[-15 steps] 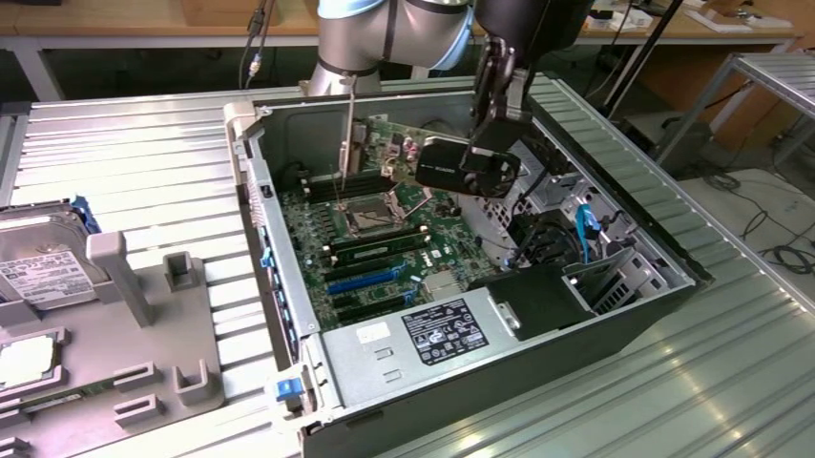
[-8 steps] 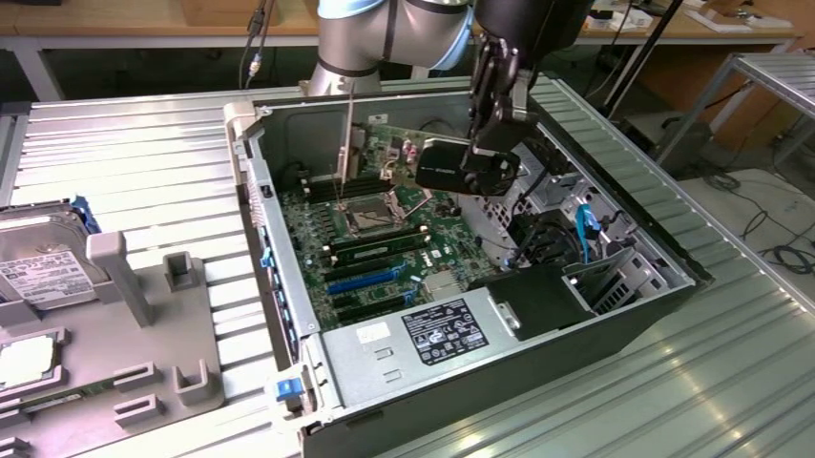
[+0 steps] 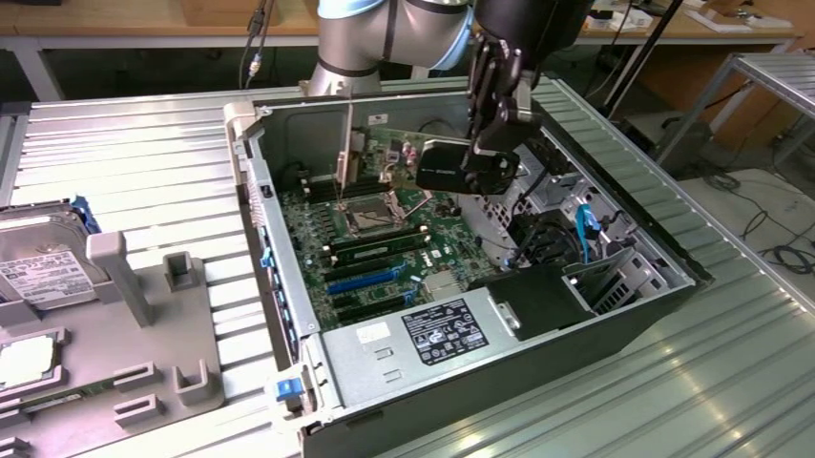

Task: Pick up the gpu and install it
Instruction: 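Insert the gpu into the slot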

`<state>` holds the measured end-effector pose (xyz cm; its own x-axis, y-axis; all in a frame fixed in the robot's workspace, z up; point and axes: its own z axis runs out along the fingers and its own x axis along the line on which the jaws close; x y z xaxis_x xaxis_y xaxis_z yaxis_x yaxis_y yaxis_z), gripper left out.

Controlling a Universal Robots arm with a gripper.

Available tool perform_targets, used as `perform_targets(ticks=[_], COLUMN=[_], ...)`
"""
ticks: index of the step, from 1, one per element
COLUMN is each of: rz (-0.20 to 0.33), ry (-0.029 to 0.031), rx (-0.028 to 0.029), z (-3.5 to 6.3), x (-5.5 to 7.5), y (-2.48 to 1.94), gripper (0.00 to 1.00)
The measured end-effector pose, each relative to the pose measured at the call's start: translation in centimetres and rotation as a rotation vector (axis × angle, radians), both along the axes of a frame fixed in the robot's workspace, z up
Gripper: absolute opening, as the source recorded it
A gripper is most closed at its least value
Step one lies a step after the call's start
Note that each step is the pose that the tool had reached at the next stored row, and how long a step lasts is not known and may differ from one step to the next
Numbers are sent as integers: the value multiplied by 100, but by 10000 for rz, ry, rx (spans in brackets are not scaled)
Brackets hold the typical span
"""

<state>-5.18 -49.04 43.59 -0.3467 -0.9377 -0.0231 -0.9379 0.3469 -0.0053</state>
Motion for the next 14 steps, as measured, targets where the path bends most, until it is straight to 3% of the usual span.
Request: perform_targets(ticks=[14], rz=[854], ry=[0], rx=[1], z=[0], x=[-1], y=[0], gripper=[27])
